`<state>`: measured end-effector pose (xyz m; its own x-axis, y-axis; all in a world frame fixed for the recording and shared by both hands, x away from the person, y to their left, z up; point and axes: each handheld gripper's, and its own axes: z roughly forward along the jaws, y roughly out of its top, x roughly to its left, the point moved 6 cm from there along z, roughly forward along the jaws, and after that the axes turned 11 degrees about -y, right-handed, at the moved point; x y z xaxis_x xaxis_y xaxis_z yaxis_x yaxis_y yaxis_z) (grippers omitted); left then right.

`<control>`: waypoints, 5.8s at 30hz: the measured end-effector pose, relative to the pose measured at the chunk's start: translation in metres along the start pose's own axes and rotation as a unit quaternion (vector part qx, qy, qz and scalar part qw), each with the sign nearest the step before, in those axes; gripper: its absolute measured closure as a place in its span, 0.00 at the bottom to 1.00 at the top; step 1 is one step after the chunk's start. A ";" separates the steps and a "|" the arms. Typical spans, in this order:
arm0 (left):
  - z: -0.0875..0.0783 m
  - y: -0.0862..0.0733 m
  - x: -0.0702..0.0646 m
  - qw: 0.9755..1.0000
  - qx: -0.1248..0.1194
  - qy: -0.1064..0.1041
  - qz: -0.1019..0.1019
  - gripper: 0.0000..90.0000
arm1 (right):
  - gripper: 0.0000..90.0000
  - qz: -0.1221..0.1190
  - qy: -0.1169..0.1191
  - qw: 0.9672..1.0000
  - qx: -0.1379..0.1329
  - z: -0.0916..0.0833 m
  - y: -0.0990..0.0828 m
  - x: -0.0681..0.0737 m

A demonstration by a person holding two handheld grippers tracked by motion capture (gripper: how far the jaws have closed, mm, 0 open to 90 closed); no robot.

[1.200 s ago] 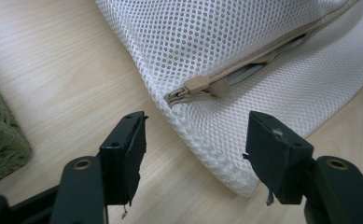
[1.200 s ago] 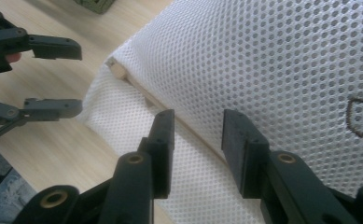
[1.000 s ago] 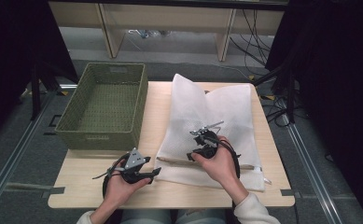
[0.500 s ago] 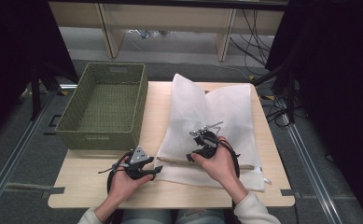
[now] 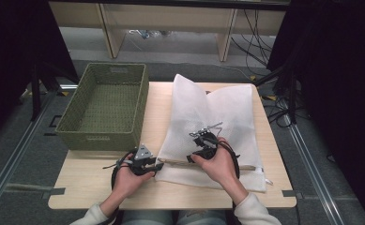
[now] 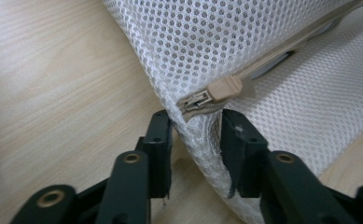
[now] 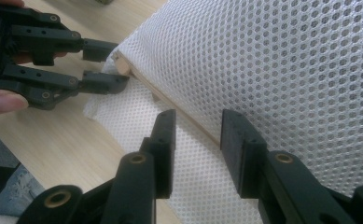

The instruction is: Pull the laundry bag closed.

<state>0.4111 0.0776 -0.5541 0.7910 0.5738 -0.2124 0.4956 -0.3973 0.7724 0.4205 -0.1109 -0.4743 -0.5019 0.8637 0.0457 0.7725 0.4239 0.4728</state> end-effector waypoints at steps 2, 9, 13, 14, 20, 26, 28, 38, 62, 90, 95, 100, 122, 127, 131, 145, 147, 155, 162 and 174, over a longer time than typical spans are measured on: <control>0.000 -0.001 -0.002 1.000 0.006 -0.006 0.002 0.81 | 0.74 0.004 0.000 1.000 -0.003 0.001 0.000 0.001; -0.003 -0.002 -0.034 0.999 -0.006 -0.050 -0.004 0.89 | 0.77 0.003 0.020 1.000 0.010 0.008 -0.003 0.015; -0.002 0.000 -0.052 0.996 -0.033 -0.078 -0.034 0.90 | 0.79 -0.005 0.047 0.999 0.020 0.013 -0.008 0.027; -0.002 0.000 -0.052 0.996 -0.032 -0.076 -0.022 0.90 | 0.79 0.008 0.055 0.998 0.029 0.013 -0.010 0.030; 0.000 0.001 -0.059 0.996 -0.037 -0.074 -0.020 0.90 | 0.78 0.013 0.080 0.996 0.028 0.012 -0.014 0.037; 0.000 0.004 -0.061 0.996 -0.047 -0.067 -0.023 0.90 | 0.81 0.017 0.097 0.994 0.038 0.019 -0.018 0.045; 0.001 0.004 -0.060 0.997 -0.045 -0.067 -0.016 0.91 | 0.84 0.016 0.096 0.995 0.037 0.019 -0.018 0.044; 0.001 0.005 -0.061 0.997 -0.044 -0.059 -0.017 0.91 | 0.89 0.038 0.099 0.994 0.024 0.016 -0.015 0.047; 0.003 0.011 -0.062 0.997 -0.042 -0.057 -0.008 0.94 | 0.97 0.025 0.094 0.995 0.013 0.015 -0.016 0.048; -0.022 0.021 -0.055 0.995 -0.084 -0.043 -0.025 0.94 | 0.97 0.067 0.031 0.997 0.037 0.011 -0.028 0.023; -0.023 0.021 -0.055 0.995 -0.082 -0.043 -0.026 0.94 | 0.97 0.075 0.037 0.996 0.037 0.009 -0.030 0.015; -0.026 0.021 -0.052 0.995 -0.083 -0.039 -0.026 0.94 | 0.97 0.081 0.028 0.995 0.043 0.007 -0.032 0.009; -0.026 0.018 -0.050 0.996 -0.082 -0.035 -0.029 0.94 | 0.97 0.103 0.008 0.993 0.053 0.003 -0.042 -0.012; -0.025 0.019 -0.051 0.995 -0.090 -0.037 -0.031 0.94 | 0.97 0.099 0.010 0.994 0.050 0.002 -0.043 -0.014; -0.026 0.018 -0.050 0.995 -0.090 -0.034 -0.035 0.94 | 0.97 0.099 -0.002 0.994 0.054 0.001 -0.045 -0.018; -0.027 0.016 -0.048 0.996 -0.083 -0.030 -0.030 0.94 | 0.97 0.120 -0.023 0.990 0.063 -0.004 -0.052 -0.029; -0.027 0.016 -0.048 0.996 -0.082 -0.032 -0.029 0.94 | 0.97 0.125 -0.022 0.990 0.064 -0.006 -0.054 -0.032; -0.027 0.016 -0.048 0.996 -0.080 -0.030 -0.031 0.94 | 0.97 0.111 -0.020 0.992 0.051 -0.006 -0.053 -0.035; -0.027 0.015 -0.048 0.996 -0.082 -0.031 -0.034 0.94 | 0.97 0.120 -0.025 0.990 0.063 -0.007 -0.055 -0.035; -0.027 0.015 -0.047 0.996 -0.083 -0.025 -0.033 0.94 | 0.97 0.127 -0.025 0.990 0.058 -0.010 -0.056 -0.038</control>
<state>0.3717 0.0640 -0.5161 0.7775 0.5562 -0.2935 0.4850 -0.2333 0.8428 0.3924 -0.1705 -0.4938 -0.2685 0.9575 0.1059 0.9124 0.2174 0.3469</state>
